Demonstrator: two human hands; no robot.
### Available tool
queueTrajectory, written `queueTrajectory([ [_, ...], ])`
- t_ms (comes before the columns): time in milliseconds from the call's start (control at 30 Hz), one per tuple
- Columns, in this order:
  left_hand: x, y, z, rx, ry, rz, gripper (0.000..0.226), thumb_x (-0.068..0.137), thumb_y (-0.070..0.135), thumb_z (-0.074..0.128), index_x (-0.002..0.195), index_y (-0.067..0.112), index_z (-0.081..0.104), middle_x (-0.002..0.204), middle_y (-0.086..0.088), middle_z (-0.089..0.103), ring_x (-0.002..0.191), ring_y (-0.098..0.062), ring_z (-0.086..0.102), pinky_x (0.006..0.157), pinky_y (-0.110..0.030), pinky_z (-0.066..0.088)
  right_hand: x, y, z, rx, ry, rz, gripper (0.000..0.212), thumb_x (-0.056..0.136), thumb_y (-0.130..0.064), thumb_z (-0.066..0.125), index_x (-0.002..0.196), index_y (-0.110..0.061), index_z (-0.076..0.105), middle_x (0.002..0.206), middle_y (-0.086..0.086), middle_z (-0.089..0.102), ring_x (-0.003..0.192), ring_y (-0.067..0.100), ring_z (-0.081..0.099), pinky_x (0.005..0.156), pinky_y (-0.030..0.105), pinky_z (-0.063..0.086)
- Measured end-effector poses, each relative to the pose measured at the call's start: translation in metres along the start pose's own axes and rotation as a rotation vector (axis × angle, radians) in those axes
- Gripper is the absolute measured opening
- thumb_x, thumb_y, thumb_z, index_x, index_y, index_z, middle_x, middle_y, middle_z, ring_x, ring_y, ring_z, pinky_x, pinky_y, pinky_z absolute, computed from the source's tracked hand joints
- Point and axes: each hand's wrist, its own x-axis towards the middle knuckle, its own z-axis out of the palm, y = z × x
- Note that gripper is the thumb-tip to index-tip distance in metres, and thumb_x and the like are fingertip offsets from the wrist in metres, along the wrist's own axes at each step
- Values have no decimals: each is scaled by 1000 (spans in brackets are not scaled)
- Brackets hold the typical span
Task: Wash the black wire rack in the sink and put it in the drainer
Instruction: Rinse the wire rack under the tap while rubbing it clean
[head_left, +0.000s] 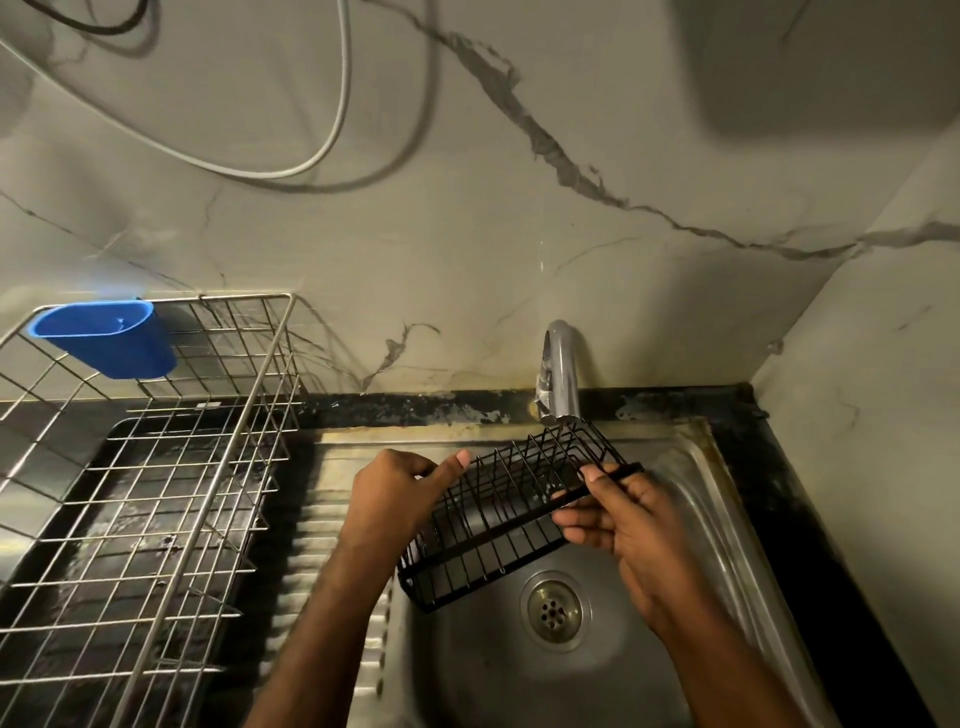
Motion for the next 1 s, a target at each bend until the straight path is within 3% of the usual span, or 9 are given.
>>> queueTrajectory([
  [300, -6, -12, -11, -2, -15, -41, 56, 87, 63, 66, 54, 19, 60, 31, 12, 41, 45, -3, 41, 49, -22, 32, -5, 9, 9, -27, -41, 12, 24, 98, -19, 56, 112, 0, 57, 86, 21, 74, 75, 29, 74, 57, 28, 59],
  [433, -10, -20, -15, 42, -63, -44, 54, 87, 67, 63, 68, 17, 70, 52, 9, 54, 59, -11, 55, 56, -24, 39, -10, 11, 10, -55, -53, 4, 22, 99, -21, 54, 112, -4, 57, 90, 20, 74, 76, 27, 74, 59, 29, 59],
  [533, -17, -24, -14, 137, -158, -48, 56, 91, 63, 60, 61, 16, 61, 56, 3, 56, 57, -12, 53, 54, -24, 37, -12, 15, 9, -136, -33, -6, 20, 102, -24, 47, 110, -9, 58, 90, 14, 76, 73, 22, 72, 62, 30, 56],
  [600, -21, -25, -12, 166, -245, -54, 54, 91, 65, 59, 62, 19, 63, 64, 0, 68, 62, -12, 62, 58, -24, 46, -11, 18, 6, -195, 4, -23, 23, 104, -27, 43, 107, -11, 59, 85, 10, 76, 70, 19, 70, 65, 33, 54],
  [733, -27, -26, -3, 165, -374, -86, 57, 95, 67, 51, 79, 16, 72, 63, -3, 74, 66, -11, 70, 80, -31, 55, -6, 21, -8, -156, 118, -17, 27, 105, -29, 39, 99, -12, 59, 70, 3, 64, 63, 15, 62, 66, 32, 47],
  [833, -23, -27, 10, 165, -219, -79, 58, 95, 67, 50, 78, 16, 71, 64, -1, 73, 69, -14, 70, 63, -25, 46, 3, 23, -22, -34, 178, -4, 26, 106, -29, 39, 92, -17, 58, 70, -1, 54, 55, 8, 52, 63, 26, 42],
  [900, -23, -27, 23, 98, -128, -54, 52, 99, 60, 48, 95, 17, 75, 75, 2, 72, 77, -16, 68, 60, -23, 43, 9, 24, -31, 22, 192, 24, 25, 105, -29, 39, 90, -20, 57, 70, -3, 51, 51, 5, 48, 59, 26, 38],
  [933, -24, -27, 31, 31, -135, -56, 51, 102, 57, 45, 109, 16, 74, 86, 1, 72, 85, -16, 67, 66, -22, 46, 12, 25, -35, 40, 188, 40, 24, 105, -29, 40, 89, -21, 56, 69, -4, 51, 48, 4, 47, 58, 26, 36],
  [1000, -27, -30, 47, -186, -261, -133, 63, 101, 64, 38, 134, 17, 62, 118, -10, 70, 112, -23, 63, 94, -31, 49, 15, 27, -39, 87, 179, 71, 23, 105, -27, 41, 89, -22, 56, 66, -6, 52, 45, 3, 46, 56, 26, 35],
])
